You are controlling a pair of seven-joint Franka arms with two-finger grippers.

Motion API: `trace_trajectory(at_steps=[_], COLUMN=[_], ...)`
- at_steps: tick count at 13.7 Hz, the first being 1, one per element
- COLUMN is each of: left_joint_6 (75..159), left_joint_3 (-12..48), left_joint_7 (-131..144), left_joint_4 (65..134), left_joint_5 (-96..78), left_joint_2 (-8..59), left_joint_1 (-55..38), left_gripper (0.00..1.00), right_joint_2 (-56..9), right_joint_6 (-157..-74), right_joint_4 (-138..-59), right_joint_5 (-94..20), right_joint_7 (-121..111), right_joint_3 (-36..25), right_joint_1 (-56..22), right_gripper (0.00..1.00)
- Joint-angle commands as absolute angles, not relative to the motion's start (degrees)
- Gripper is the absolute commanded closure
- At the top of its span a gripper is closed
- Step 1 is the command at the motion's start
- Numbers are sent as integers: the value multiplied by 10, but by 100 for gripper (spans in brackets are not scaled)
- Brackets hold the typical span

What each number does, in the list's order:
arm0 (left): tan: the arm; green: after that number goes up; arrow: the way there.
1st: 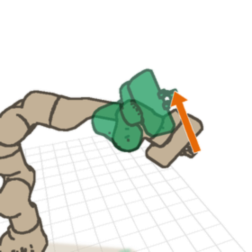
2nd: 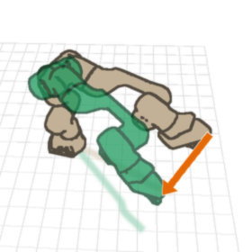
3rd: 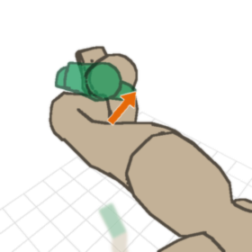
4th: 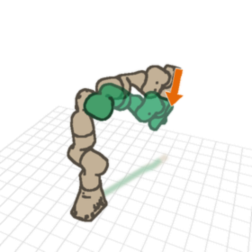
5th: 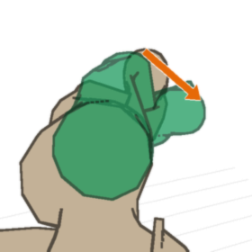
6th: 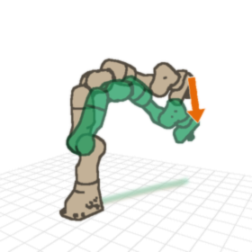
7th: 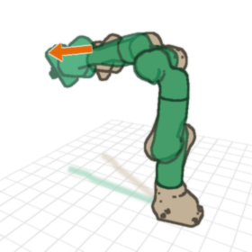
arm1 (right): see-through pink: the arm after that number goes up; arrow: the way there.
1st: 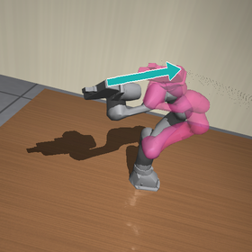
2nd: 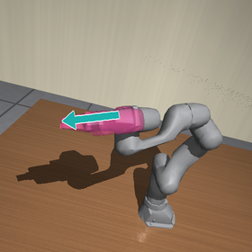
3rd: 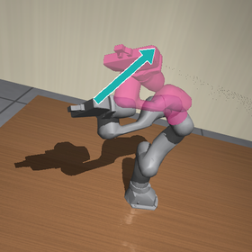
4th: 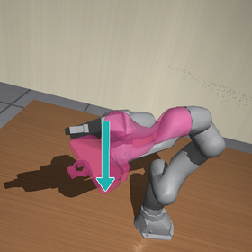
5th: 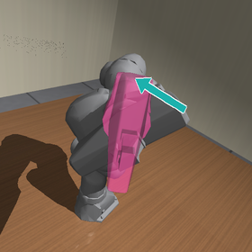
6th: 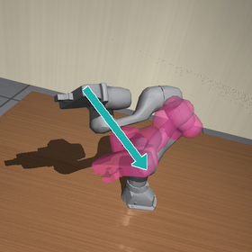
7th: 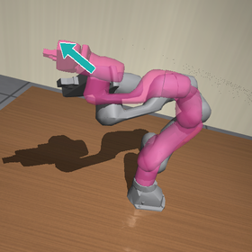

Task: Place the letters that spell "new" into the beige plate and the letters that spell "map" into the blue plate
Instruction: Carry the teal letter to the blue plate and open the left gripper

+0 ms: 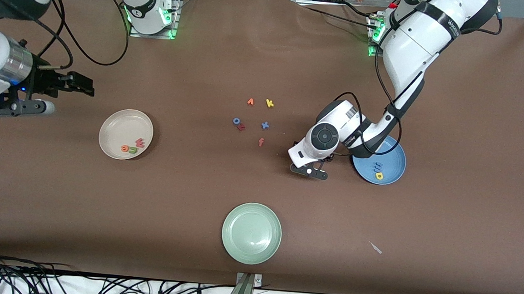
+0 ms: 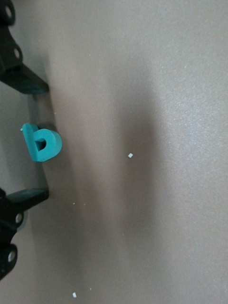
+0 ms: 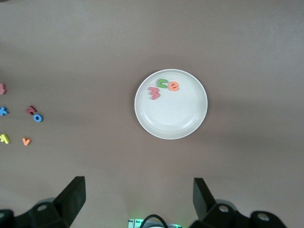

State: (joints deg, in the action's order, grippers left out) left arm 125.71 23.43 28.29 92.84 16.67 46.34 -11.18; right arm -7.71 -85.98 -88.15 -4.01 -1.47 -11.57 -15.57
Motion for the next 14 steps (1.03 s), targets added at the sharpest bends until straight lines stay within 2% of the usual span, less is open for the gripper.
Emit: trace_trajectory(at_steps=[1, 2, 3, 6, 10, 14], left_joint_6=[1263, 1262, 1261, 1256, 1224, 1176], left_joint_3=[235, 235, 235, 235, 235, 236], left_joint_7=[278, 278, 277, 221, 181, 53], left_joint_4=[947, 947, 947, 947, 939, 944], left_joint_5=[181, 181, 181, 181, 180, 171], left_joint_2=[452, 452, 451, 443, 410, 360], left_joint_1=[-112, -110, -109, -96, -75, 1], left_gripper=[66, 76, 80, 84, 83, 81], right_joint_2=[-41, -32, -29, -30, -34, -39], right_joint_6=[-888, -896, -896, -877, -864, -867], right_joint_4=[-938, -953, -956, -942, -925, -924], right_joint_5=[-33, -32, -27, 1, -4, -3], right_joint_7=[-2, -2, -2, -4, 3, 17], right_joint_3=[-98, -98, -94, -73, -74, -75], right_joint_1=[-137, -137, -137, -136, -113, -117], right_gripper=[0, 0, 0, 0, 0, 0])
